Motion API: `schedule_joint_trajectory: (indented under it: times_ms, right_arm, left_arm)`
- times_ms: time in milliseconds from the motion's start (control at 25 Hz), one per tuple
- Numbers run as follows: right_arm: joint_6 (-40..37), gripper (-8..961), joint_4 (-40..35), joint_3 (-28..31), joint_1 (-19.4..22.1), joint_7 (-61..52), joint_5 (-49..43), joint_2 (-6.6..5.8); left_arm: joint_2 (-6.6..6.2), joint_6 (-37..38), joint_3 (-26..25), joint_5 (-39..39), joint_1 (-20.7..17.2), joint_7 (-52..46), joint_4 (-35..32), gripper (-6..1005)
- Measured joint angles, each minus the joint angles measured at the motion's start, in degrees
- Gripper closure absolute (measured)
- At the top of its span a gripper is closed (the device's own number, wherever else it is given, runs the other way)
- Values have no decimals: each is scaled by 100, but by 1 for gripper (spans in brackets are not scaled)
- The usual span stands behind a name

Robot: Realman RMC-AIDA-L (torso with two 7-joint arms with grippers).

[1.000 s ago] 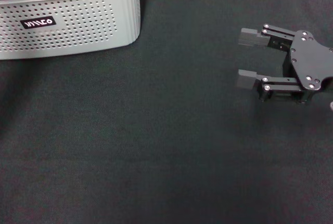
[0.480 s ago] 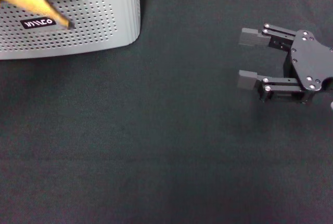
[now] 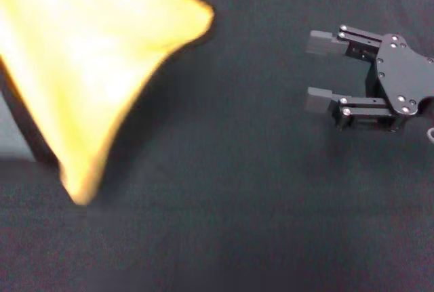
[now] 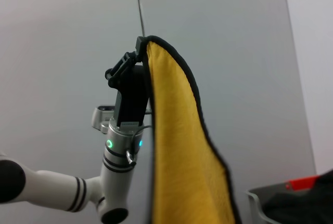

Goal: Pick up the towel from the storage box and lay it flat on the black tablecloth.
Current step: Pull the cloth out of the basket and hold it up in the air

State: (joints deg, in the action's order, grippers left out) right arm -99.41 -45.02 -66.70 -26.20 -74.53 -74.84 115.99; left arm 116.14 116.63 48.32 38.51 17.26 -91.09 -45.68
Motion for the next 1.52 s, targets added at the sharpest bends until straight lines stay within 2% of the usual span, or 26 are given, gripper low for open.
schedule_joint_trajectory:
  times_ms: [440, 880, 1360, 1520]
  right_arm:
    - [-149, 128, 107, -100, -408, 56, 90, 11]
    - [-99, 128, 166, -81, -525, 82, 94, 11]
    - [-95, 138, 163, -94, -583, 81, 165, 3]
    - [-81, 146, 162, -98, -621, 80, 165, 2]
  left_arm:
    - [54, 1, 228, 8, -68, -23, -152, 986]
    - [4, -1, 263, 171, -70, 39, -138, 985]
    - [-191, -7, 355, 782, 122, 18, -205, 985]
    - [-396, -4, 785, 804, 229, 15, -217, 985]
